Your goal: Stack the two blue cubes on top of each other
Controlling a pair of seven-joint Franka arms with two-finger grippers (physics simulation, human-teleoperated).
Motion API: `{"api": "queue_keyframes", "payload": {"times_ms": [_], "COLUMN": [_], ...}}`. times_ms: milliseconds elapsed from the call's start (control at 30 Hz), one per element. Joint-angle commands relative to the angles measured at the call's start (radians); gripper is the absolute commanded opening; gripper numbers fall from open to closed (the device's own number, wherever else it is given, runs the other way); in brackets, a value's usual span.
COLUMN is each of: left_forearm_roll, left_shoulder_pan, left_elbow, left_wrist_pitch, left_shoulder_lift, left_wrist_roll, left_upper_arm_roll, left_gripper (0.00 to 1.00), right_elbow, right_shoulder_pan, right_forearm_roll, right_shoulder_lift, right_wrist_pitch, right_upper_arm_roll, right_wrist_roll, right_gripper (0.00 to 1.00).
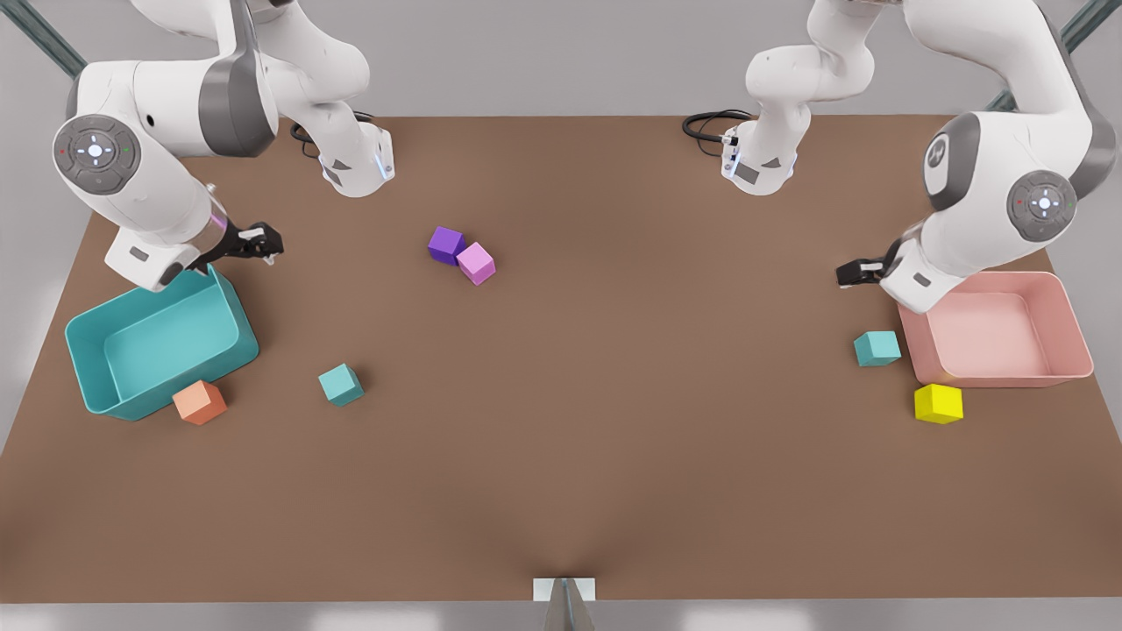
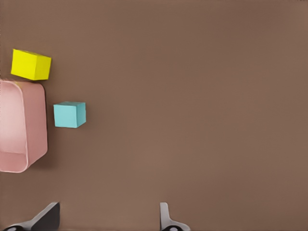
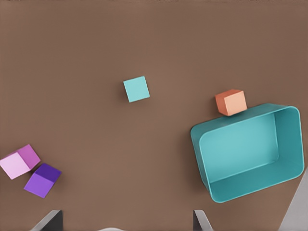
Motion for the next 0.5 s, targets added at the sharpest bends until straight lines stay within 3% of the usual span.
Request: {"api": "queue_keyframes", "payload": {"times_ms": [0, 100, 200, 333, 467], "left_forearm_roll": [0.000, -0.002, -0.003, -0.006, -0.013], "left_shoulder_pan": [-0.102, -0.098, -0.096, -0.098, -0.095], "left_elbow": [0.010, 0.010, 0.010, 0.016, 0.044], "left_wrist_pitch": [0.016, 0.016, -0.017, -0.078, -0.081], "left_shoulder_lift": [0.020, 0.022, 0.045, 0.049, 0.045], "left_wrist_roll": [0.031, 0.031, 0.032, 0.031, 0.029], "left_upper_arm_roll": [-0.003, -0.001, -0.001, -0.001, -0.001], "left_gripper": [1.00, 1.00, 1.00, 1.00, 1.00], "right_elbow": [-0.001, -0.007, -0.021, -0.022, -0.085], "right_shoulder_pan": [0.000, 0.001, 0.004, -0.083, -0.080], "right_forearm_roll": [0.001, 0.002, 0.004, 0.084, 0.113], "right_shoulder_lift": [0.002, 0.009, 0.140, 0.343, 0.407], "right_wrist_pitch": [0.021, 0.022, 0.042, 0.231, 0.378], "right_upper_arm_roll": [0.000, 0.001, 0.003, 0.001, 0.004], "right_wrist_roll": [-0.040, -0.031, 0.088, 0.256, 0.381], "right_gripper": [1.00, 1.00, 1.00, 1.00, 1.00]}}
